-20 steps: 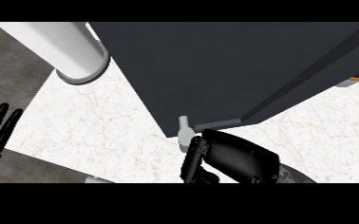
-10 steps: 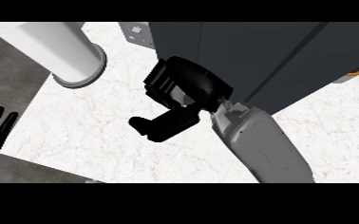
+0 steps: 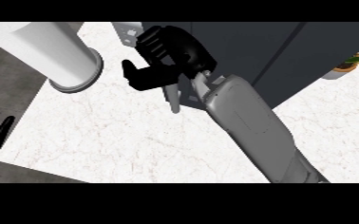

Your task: Pick up the bottled water, place it into the cabinet and close the cabinet

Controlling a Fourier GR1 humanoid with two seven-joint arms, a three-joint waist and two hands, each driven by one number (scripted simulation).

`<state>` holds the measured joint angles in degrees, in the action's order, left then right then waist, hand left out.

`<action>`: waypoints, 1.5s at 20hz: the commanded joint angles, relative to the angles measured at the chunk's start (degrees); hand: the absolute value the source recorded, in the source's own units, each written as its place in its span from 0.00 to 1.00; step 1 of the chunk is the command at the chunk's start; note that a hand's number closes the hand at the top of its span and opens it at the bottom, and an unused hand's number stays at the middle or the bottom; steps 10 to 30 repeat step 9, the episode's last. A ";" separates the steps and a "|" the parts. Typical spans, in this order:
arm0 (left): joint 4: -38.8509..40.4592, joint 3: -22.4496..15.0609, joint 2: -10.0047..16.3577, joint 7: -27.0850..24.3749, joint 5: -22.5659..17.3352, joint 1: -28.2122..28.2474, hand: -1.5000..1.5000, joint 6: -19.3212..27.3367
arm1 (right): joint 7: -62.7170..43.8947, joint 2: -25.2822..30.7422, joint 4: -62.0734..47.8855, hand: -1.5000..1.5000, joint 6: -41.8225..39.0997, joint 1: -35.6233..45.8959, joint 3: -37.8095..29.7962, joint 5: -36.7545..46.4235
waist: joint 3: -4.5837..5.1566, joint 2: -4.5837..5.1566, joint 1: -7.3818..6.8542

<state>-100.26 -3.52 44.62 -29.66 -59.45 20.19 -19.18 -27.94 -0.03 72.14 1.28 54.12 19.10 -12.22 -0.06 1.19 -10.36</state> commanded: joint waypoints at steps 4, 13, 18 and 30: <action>0.15 1.58 0.61 0.03 -0.86 0.39 0.00 -0.82 | 6.26 0.03 -9.85 0.00 10.72 5.95 -6.23 -2.88 | 0.16 1.21 0.45; -0.83 0.69 -0.91 -0.64 -0.38 2.81 0.00 -0.81 | 7.18 0.03 -12.56 0.00 11.46 8.40 -6.44 -5.32 | 0.15 0.88 0.99; -0.83 0.69 -0.91 -0.64 -0.38 2.81 0.00 -0.81 | 7.18 0.03 -12.56 0.00 11.46 8.40 -6.44 -5.32 | 0.15 0.88 0.99; -0.83 0.69 -0.91 -0.64 -0.38 2.81 0.00 -0.81 | 7.18 0.03 -12.56 0.00 11.46 8.40 -6.44 -5.32 | 0.15 0.88 0.99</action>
